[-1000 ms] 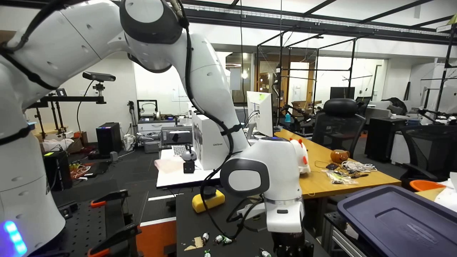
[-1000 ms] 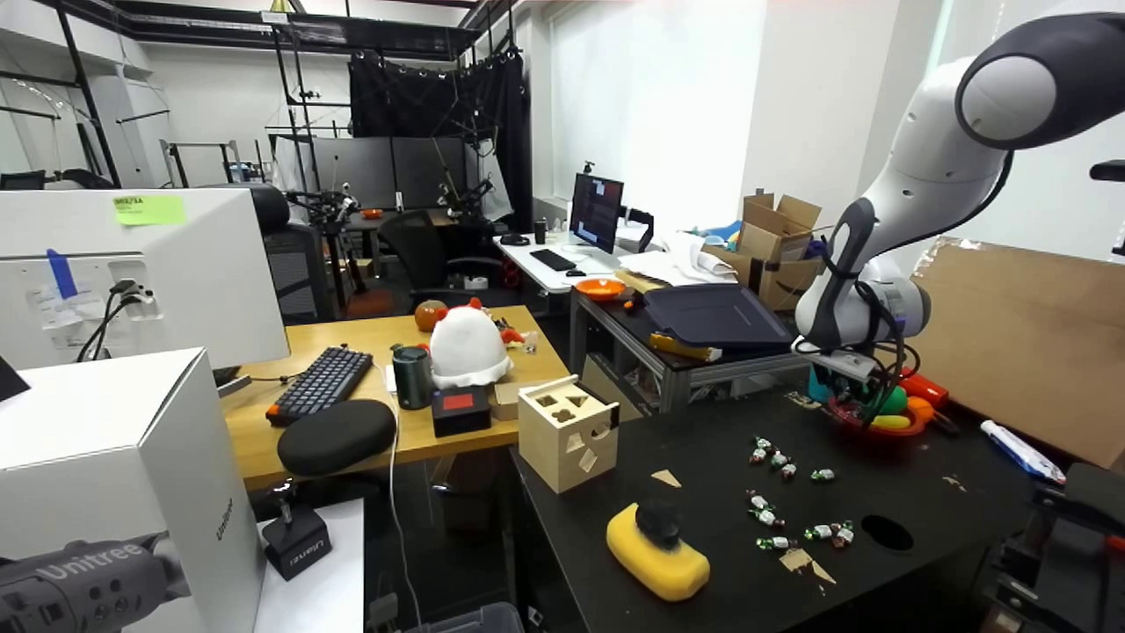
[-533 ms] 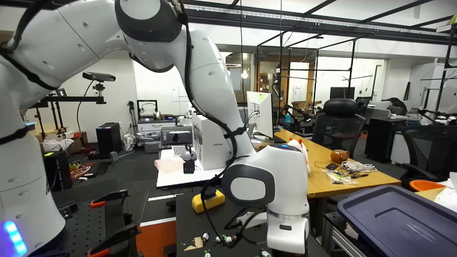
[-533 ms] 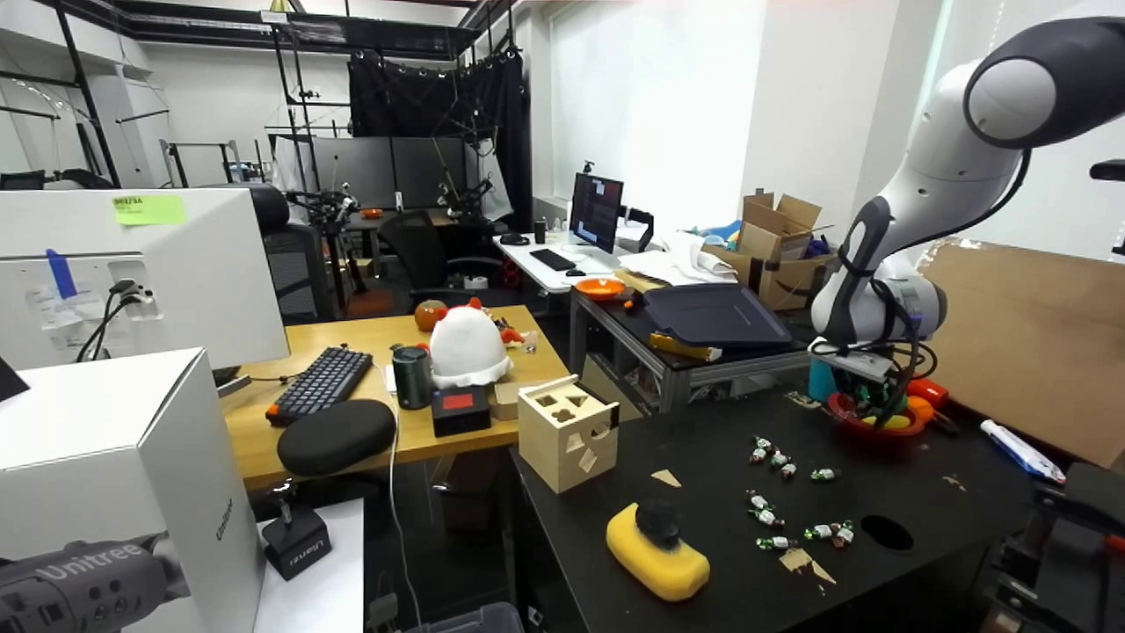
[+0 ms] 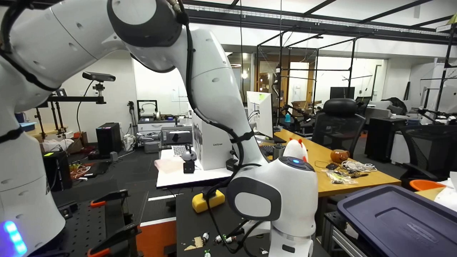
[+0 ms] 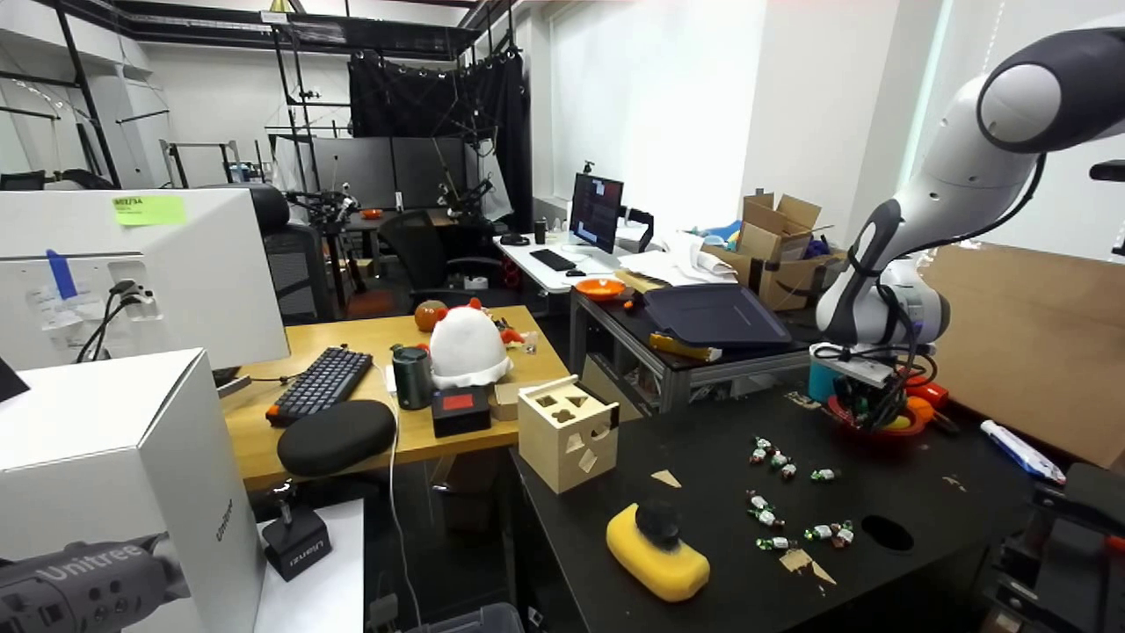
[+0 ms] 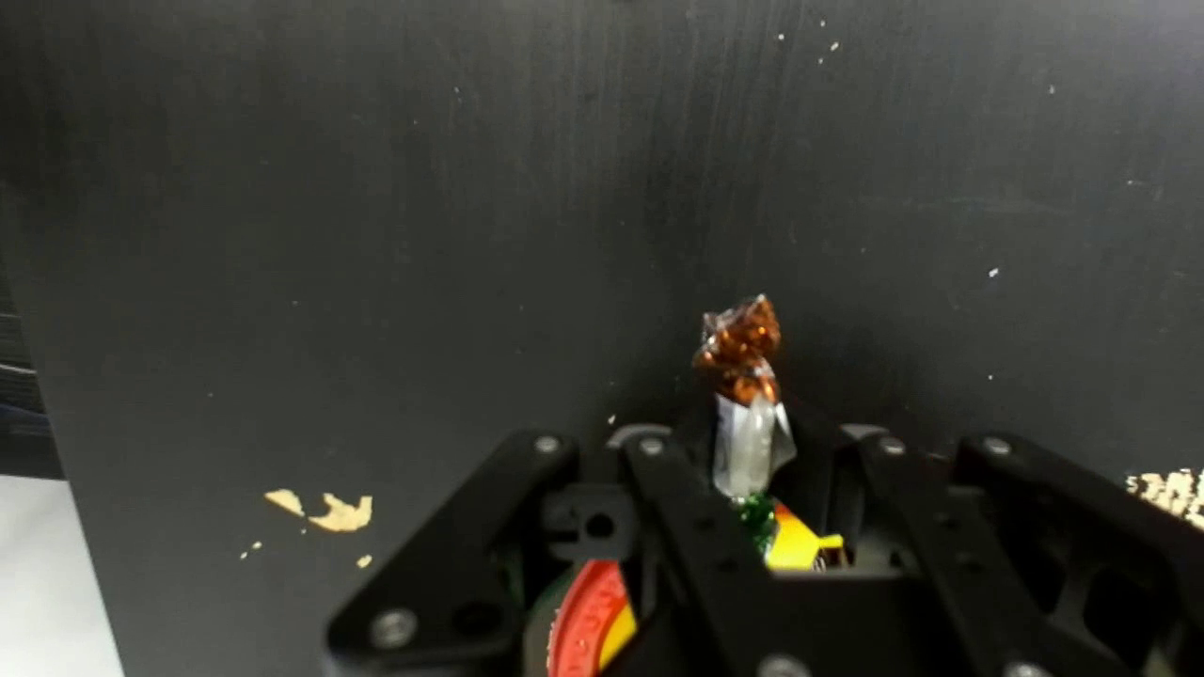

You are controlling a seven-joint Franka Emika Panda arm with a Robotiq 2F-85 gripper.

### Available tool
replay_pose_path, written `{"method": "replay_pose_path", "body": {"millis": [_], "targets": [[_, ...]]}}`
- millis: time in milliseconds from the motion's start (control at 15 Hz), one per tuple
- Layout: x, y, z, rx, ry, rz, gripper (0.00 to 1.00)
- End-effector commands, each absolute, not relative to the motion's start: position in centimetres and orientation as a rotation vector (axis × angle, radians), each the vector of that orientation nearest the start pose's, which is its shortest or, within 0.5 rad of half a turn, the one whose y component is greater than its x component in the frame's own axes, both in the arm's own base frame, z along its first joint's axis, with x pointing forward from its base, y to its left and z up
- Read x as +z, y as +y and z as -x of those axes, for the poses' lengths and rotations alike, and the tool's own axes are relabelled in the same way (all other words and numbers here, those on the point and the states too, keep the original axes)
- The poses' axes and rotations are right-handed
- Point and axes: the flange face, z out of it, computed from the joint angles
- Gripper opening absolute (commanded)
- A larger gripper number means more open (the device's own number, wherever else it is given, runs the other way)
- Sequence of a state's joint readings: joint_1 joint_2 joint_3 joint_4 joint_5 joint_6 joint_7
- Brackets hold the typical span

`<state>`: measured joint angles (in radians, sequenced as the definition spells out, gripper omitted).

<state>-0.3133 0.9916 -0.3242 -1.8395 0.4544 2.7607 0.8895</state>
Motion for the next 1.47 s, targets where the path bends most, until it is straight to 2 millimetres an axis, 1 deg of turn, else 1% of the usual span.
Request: {"method": "replay_pose_path", "body": {"millis": [0,333,467,600,867,1200,1400], "targets": [[0.7,-38.9,-46.1,-0.005,2.544,1.928,0.03],[0.0,-40.9,-43.4,0.002,2.571,1.777,0.03],[0.2,-41.7,-42.6,-0.007,2.560,1.732,0.03],[0.5,-42.3,-42.3,-0.023,2.540,1.701,0.03],[2.1,-42.4,-42.8,-0.099,2.524,1.702,0.03],[4.6,-41.3,-44.3,-0.211,2.520,1.737,0.03],[5.4,-40.7,-45.1,-0.247,2.491,1.767,0.03]]}}
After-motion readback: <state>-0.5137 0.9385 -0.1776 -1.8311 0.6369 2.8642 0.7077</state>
